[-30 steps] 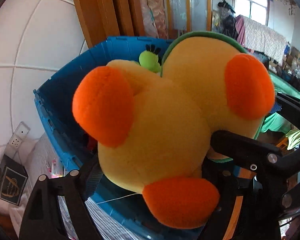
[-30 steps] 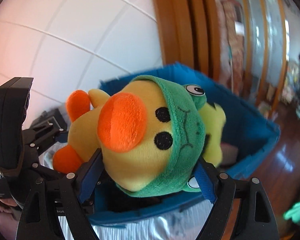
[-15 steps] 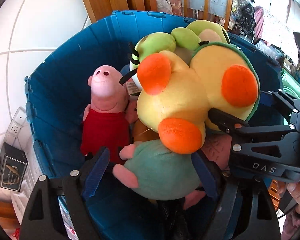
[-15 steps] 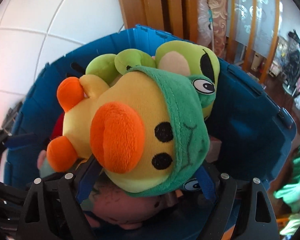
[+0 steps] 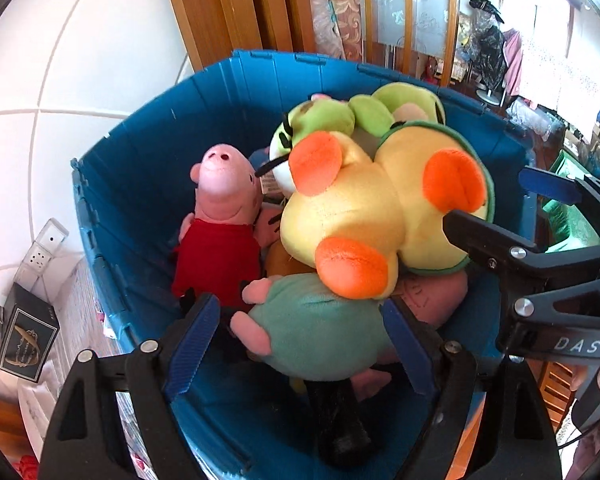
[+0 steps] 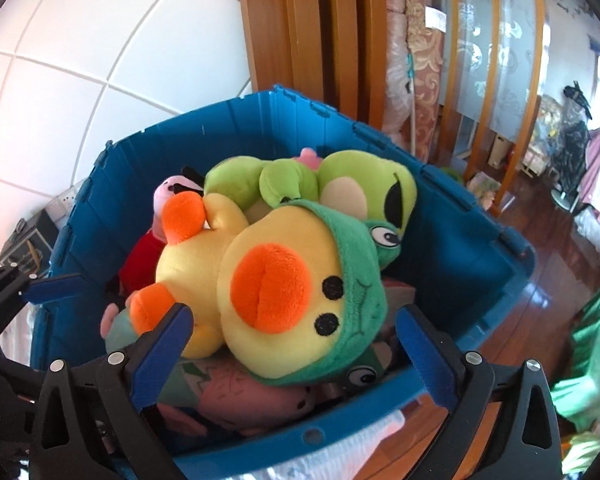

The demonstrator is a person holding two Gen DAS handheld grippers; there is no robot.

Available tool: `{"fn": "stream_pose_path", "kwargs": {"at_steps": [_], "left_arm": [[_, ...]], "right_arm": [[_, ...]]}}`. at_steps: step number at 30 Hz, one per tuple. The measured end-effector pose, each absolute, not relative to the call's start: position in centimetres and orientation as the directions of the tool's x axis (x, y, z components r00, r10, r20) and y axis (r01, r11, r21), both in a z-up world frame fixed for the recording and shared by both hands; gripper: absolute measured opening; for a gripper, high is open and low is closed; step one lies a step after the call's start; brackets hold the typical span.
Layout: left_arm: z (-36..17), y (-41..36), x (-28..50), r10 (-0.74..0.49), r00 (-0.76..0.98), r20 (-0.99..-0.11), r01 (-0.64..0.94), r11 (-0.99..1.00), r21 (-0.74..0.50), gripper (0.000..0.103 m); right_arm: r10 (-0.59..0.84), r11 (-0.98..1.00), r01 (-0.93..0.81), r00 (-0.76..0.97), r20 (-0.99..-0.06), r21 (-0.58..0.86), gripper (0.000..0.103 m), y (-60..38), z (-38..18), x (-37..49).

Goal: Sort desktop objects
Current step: 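Move both grippers back over the bed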

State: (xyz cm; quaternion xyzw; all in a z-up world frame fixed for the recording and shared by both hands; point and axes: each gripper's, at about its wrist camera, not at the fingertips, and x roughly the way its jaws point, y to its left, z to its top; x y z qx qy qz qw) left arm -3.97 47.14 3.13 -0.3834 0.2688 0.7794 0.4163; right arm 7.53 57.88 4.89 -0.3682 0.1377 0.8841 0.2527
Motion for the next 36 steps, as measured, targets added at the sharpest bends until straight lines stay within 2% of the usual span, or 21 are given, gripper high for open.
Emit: {"fn": "stream_pose_path", "kwargs": {"at_steps": [14,24,30,36], "left_arm": [[6.8,38.5,-0.5,0.560,-0.472,-0.681,-0.817,-0.569,0.098,0.084],[5.2,29.0,-0.7,0.591,-0.557,-0.583,-0.752,-0.657,0.053,0.084],[2.4,22.3,-2.7,0.558,-0.587,-0.587,-0.683,-0.730,-0.010,0.084],[-2.4,14.5,-5.7,0.477,-0.609,-0.634,-0.582,-0.811,-0.052,0.084]], "right_arm": [[0.446,-0.813,-0.582,-0.635,-0.631,0.010,0.103,52.2,8.8,11.2],[0.420,-0.856,-0.517,-0.700,-0.578,0.003,0.103,45.0,9.1,11.1],[0.394,-0.878,-0.478,-0.737,-0.549,0.013,0.103,40.3,8.8,10.3],[0.336,-0.912,-0.408,-0.793,-0.508,0.032,0.103,34.3,7.8,9.0]]}}
